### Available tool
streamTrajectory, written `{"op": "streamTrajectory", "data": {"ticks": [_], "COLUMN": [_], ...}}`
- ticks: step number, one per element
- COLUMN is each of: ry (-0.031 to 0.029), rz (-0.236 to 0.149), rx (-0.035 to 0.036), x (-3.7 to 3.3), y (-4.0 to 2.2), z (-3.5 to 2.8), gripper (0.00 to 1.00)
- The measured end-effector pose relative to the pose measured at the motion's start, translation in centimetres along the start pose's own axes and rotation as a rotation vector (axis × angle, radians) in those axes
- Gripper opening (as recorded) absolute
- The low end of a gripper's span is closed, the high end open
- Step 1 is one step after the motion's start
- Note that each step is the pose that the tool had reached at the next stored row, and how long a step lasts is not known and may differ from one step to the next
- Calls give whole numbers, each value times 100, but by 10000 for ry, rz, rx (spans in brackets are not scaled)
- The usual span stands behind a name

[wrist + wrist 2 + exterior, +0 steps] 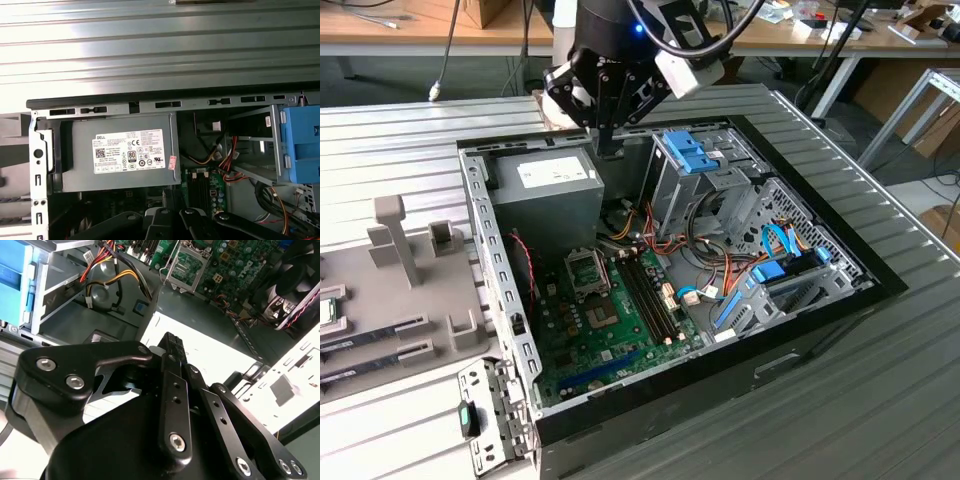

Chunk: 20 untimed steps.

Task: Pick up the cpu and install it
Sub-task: 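Reach for the cpu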

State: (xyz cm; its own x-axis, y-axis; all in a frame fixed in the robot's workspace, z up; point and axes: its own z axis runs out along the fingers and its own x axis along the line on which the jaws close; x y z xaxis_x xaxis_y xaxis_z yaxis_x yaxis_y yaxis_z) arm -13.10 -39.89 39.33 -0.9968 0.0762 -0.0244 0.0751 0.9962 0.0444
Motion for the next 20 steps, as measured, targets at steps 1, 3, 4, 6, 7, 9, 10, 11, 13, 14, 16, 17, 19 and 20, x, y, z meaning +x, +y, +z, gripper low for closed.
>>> {"op": "streamTrajectory", "data": {"ticks": [1,3,4,6,7,9,10,11,13,14,16,17,19,20], "ry": [0,-1,-1,0,0,0,-1,0,0,0,0,0,0,-1], "rz": [1,1,0,0,0,0,0,0,0,0,0,0,0,0], "rx": [0,0,0,0,0,0,0,0,0,0,0,0,0,0], "x": [12,20,24,33,36,49,57,67,89,96,110,116,131,144], "y": [-1,-1,-2,-2,-3,-4,-4,-5,-7,-7,-8,-9,-10,-11], "z": [0,-1,0,-1,-1,-1,-1,-2,-2,-3,-3,-3,-4,-4], "gripper": [11,11,11,11,11,11,11,11,11,11,11,11,11,11]}}
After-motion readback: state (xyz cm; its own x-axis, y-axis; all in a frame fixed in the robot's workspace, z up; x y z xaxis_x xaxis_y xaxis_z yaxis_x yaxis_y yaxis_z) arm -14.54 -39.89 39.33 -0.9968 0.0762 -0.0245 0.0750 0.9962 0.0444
